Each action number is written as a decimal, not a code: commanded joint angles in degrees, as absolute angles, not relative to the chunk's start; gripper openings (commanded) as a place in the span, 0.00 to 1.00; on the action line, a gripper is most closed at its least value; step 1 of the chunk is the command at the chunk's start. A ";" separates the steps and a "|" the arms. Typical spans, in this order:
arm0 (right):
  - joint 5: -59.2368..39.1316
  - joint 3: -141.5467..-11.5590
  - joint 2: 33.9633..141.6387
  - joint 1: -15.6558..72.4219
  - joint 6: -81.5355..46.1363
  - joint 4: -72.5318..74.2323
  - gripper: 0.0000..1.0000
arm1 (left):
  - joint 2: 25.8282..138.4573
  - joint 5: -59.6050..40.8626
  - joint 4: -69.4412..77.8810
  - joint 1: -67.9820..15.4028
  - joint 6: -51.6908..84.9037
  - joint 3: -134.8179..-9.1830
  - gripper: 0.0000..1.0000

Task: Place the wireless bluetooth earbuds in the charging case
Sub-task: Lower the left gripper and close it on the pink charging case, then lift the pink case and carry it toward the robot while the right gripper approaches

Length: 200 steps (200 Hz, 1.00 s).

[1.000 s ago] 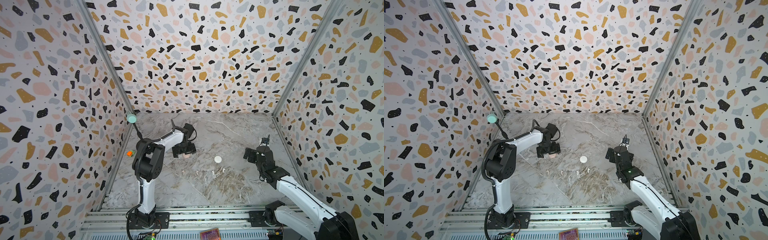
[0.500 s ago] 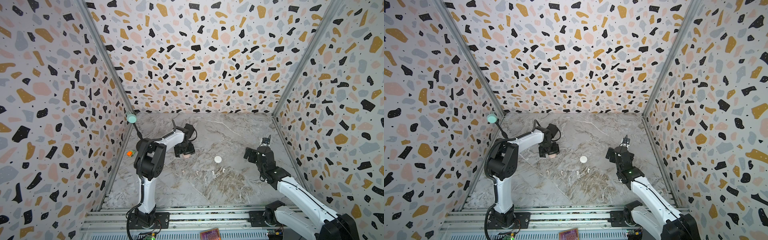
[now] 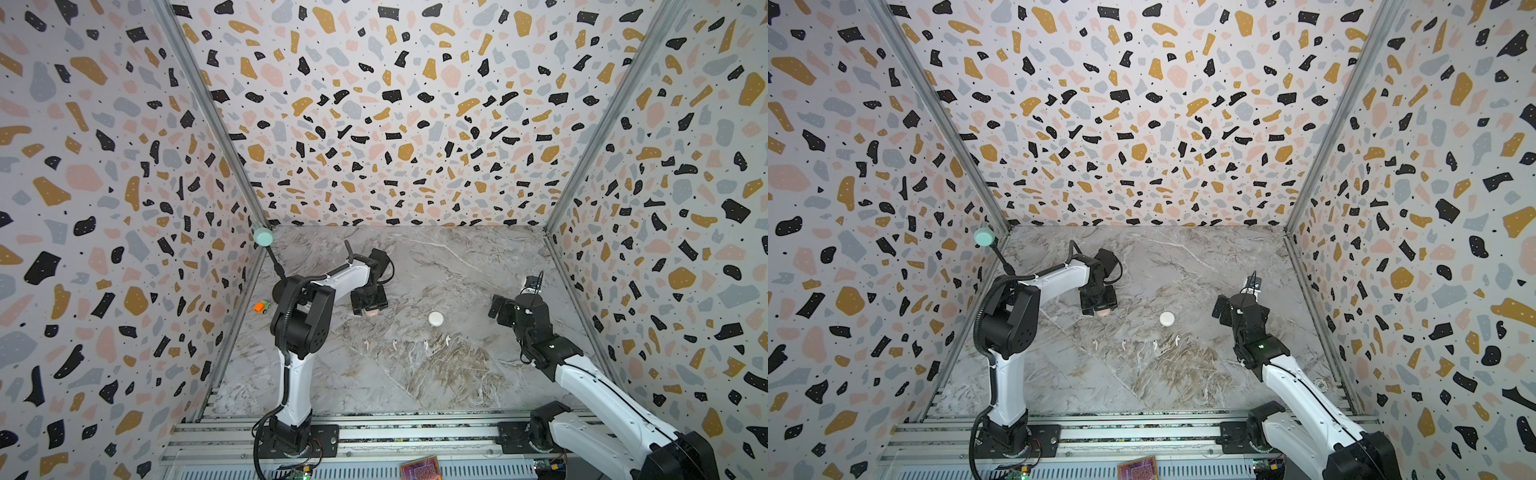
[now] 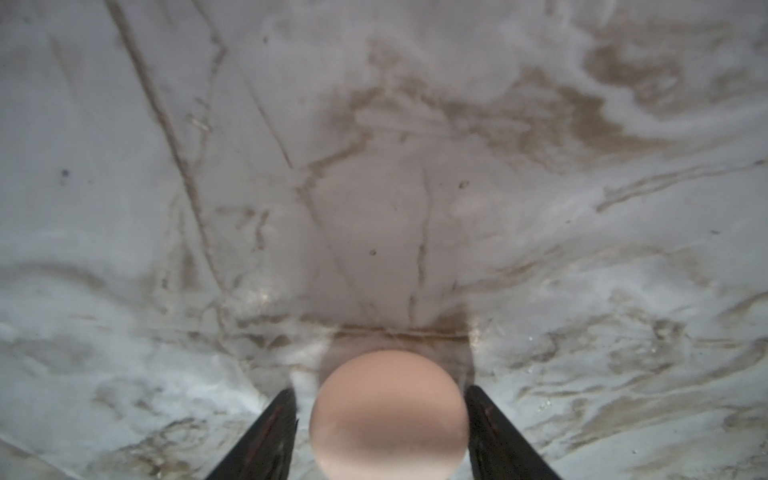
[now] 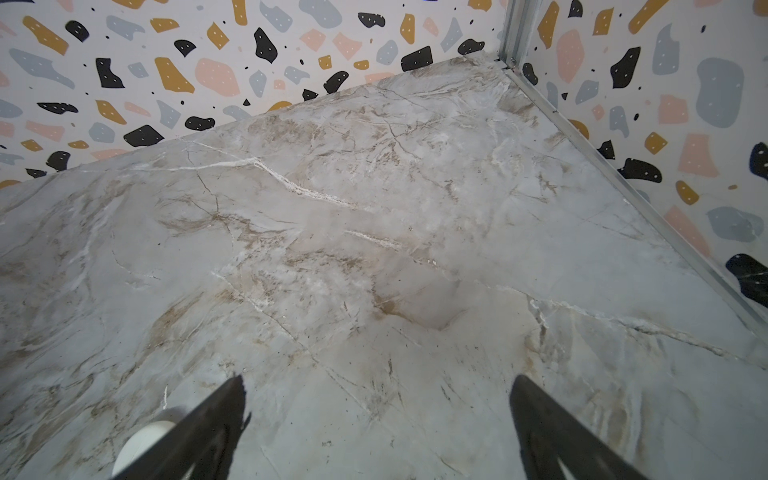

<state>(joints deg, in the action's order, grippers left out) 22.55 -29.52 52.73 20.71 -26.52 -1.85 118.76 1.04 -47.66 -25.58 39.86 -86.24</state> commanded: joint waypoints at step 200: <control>19.56 -29.66 53.62 21.07 -25.81 -0.94 1.00 | 97.16 -0.88 -33.02 -31.43 29.14 -68.16 0.00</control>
